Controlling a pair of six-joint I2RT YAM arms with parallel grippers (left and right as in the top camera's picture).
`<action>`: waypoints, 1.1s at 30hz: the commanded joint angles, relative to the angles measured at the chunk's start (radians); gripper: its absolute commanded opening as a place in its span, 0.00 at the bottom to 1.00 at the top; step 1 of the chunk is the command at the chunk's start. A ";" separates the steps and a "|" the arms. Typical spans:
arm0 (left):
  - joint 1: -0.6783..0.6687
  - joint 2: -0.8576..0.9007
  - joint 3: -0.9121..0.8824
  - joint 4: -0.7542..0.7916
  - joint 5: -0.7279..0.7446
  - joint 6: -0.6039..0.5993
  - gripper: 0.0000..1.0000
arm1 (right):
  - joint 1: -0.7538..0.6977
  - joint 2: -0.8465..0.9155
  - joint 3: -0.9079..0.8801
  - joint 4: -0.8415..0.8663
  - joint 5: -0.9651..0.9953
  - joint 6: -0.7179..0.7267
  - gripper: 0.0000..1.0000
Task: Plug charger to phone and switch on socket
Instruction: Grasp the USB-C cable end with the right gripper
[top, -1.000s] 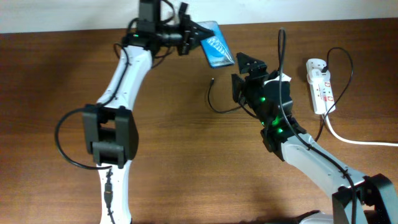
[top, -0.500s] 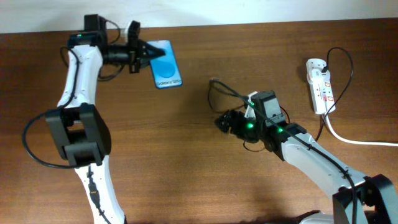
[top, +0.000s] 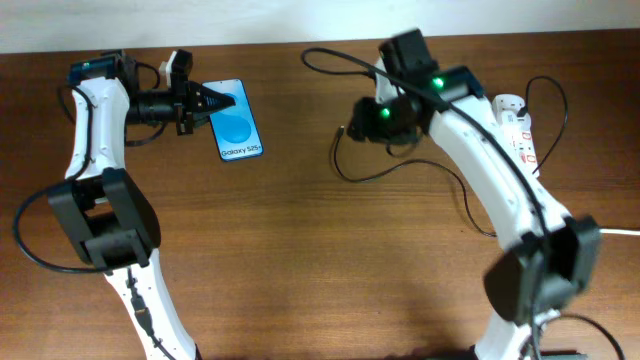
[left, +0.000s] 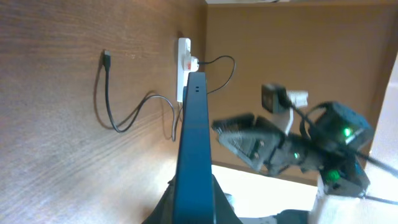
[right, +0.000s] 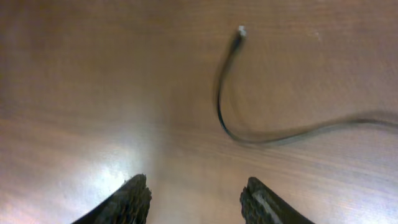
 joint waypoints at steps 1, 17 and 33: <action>0.003 -0.007 0.007 -0.005 0.048 0.016 0.00 | 0.006 0.199 0.207 -0.002 -0.019 0.019 0.51; 0.003 -0.007 0.007 -0.004 0.006 0.016 0.00 | 0.037 0.535 0.238 0.158 0.072 0.219 0.25; 0.003 -0.007 0.007 -0.004 0.006 0.016 0.00 | 0.037 0.587 0.237 0.173 0.091 0.219 0.14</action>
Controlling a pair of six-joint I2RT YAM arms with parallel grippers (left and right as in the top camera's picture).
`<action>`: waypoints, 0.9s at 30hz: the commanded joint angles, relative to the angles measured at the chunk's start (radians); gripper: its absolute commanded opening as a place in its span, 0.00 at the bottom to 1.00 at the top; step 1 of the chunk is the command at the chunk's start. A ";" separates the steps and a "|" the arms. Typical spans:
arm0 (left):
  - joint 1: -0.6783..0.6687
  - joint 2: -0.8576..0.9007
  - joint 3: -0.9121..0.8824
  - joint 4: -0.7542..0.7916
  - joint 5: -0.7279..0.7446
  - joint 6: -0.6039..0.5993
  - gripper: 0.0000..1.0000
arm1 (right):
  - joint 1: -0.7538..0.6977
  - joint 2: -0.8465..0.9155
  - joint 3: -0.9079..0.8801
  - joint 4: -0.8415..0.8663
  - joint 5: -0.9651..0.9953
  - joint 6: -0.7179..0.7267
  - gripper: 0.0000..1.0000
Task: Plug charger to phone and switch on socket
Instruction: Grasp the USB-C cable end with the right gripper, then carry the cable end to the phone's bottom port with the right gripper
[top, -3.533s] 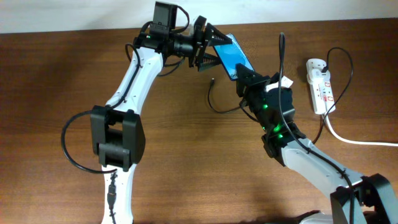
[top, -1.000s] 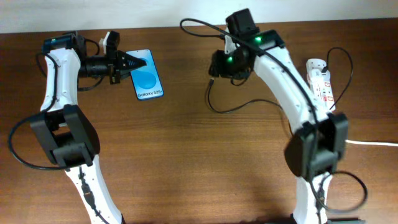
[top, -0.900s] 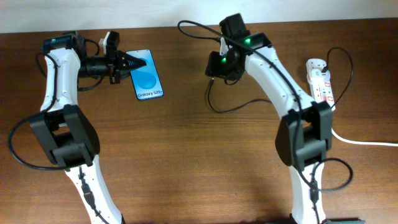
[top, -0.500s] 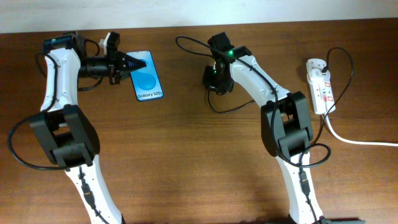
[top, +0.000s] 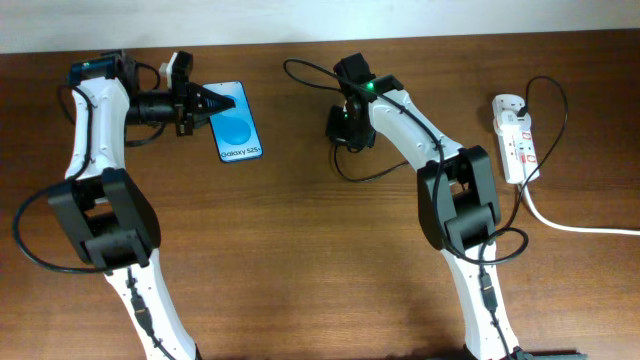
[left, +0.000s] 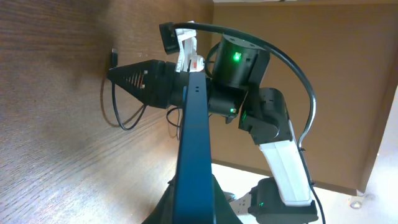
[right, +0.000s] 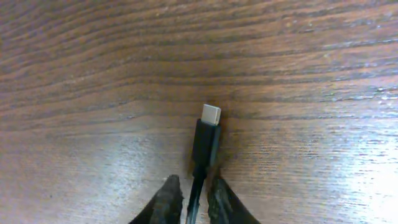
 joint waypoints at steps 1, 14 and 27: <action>0.003 -0.007 0.007 -0.002 0.034 0.016 0.00 | 0.005 0.046 0.007 0.003 0.020 0.006 0.06; 0.003 -0.007 0.007 0.033 0.011 0.043 0.00 | -0.105 -0.405 0.008 -0.145 -0.397 -0.542 0.04; -0.106 -0.007 0.007 0.024 0.071 0.125 0.00 | -0.174 -0.802 0.007 -0.501 -0.403 -0.650 0.04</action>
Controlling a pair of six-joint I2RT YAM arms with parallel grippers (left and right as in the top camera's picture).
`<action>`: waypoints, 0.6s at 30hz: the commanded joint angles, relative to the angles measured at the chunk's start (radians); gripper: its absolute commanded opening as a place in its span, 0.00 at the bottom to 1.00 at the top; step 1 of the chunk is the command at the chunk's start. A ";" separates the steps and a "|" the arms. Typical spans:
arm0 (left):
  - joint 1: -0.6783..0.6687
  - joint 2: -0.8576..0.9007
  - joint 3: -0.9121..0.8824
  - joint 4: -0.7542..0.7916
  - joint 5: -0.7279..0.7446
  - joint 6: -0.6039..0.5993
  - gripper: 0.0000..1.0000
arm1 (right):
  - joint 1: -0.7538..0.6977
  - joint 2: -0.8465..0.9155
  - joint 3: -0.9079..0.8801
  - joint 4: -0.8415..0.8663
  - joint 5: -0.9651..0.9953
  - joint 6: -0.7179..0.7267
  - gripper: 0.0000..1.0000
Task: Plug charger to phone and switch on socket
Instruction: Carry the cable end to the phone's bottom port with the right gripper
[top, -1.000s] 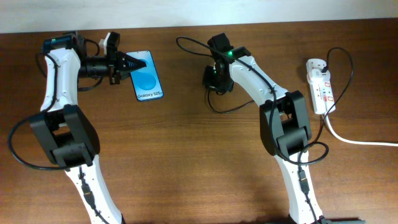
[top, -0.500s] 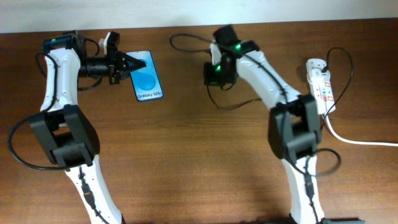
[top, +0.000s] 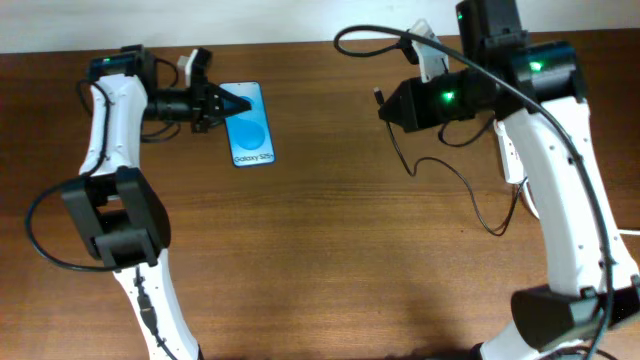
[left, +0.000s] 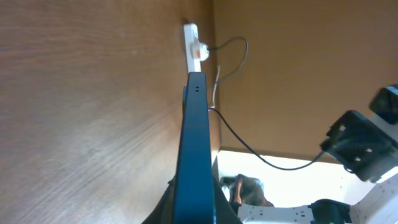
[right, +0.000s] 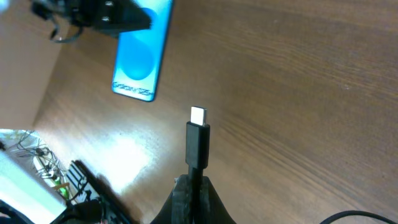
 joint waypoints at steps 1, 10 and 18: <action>-0.039 -0.007 0.007 -0.002 0.086 0.019 0.00 | 0.000 -0.131 0.005 -0.041 -0.008 -0.034 0.04; -0.150 -0.007 0.007 0.025 0.176 0.020 0.00 | -0.001 -0.572 -0.431 0.081 -0.013 0.104 0.04; -0.179 -0.007 0.008 0.067 0.286 0.019 0.00 | 0.021 -0.633 -1.088 0.748 -0.301 0.378 0.04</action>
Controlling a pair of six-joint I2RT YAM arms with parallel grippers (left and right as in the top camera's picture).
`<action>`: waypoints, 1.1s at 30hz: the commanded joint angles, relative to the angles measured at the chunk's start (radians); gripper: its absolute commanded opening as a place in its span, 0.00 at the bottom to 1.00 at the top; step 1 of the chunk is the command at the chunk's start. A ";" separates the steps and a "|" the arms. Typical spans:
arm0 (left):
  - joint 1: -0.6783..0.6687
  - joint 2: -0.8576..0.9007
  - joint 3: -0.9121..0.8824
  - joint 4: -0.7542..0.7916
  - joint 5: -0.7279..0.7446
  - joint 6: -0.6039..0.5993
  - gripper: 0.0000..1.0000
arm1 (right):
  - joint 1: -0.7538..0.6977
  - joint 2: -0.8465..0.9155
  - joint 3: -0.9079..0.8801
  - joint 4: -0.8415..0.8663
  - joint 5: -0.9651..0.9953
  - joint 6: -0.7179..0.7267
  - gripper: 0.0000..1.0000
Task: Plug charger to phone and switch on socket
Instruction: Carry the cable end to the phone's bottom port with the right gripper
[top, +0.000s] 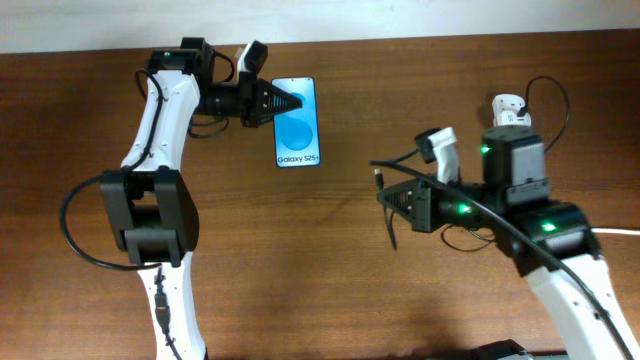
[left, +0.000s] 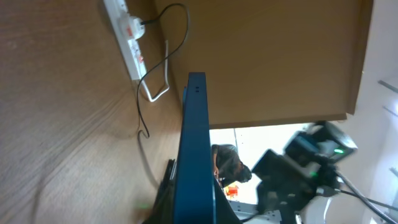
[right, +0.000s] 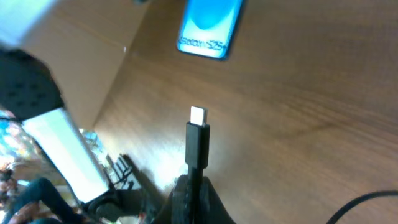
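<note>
A blue phone (top: 298, 120) faces screen-up over the far middle of the table, with my left gripper (top: 272, 103) shut on its far end. In the left wrist view the phone (left: 194, 137) shows edge-on, sticking out from that gripper (left: 193, 190). My right gripper (top: 387, 197) is shut on the black charger cable just behind its plug (top: 377, 177), to the right of the phone and nearer the front. In the right wrist view the plug (right: 198, 140) stands out of the gripper (right: 193, 186), metal tip toward the phone (right: 209, 25).
The white power strip (top: 508, 108) lies at the far right, partly behind my right arm, with the charger's adapter in it; it also shows in the left wrist view (left: 127, 34). Loose black cable (top: 392, 228) trails under the right arm.
My left gripper has carried the phone to the right, toward the table's middle. My right gripper, still holding the plug, has come from the far side toward the front.
First my left gripper held the phone at the far left and my right gripper was open above the cable end. Then its fingers were around the cable behind the plug on the table. Then it held the plug raised, and now phone and plug are closer together.
</note>
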 joint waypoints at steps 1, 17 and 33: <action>-0.002 -0.007 0.008 0.008 0.091 0.015 0.00 | 0.035 -0.003 -0.143 0.252 -0.071 0.193 0.05; -0.003 -0.007 0.007 0.023 0.083 -0.103 0.00 | 0.329 0.290 -0.195 0.782 0.201 0.512 0.04; -0.033 -0.007 0.007 0.170 0.014 -0.283 0.00 | 0.362 0.282 -0.195 0.736 0.252 0.500 0.04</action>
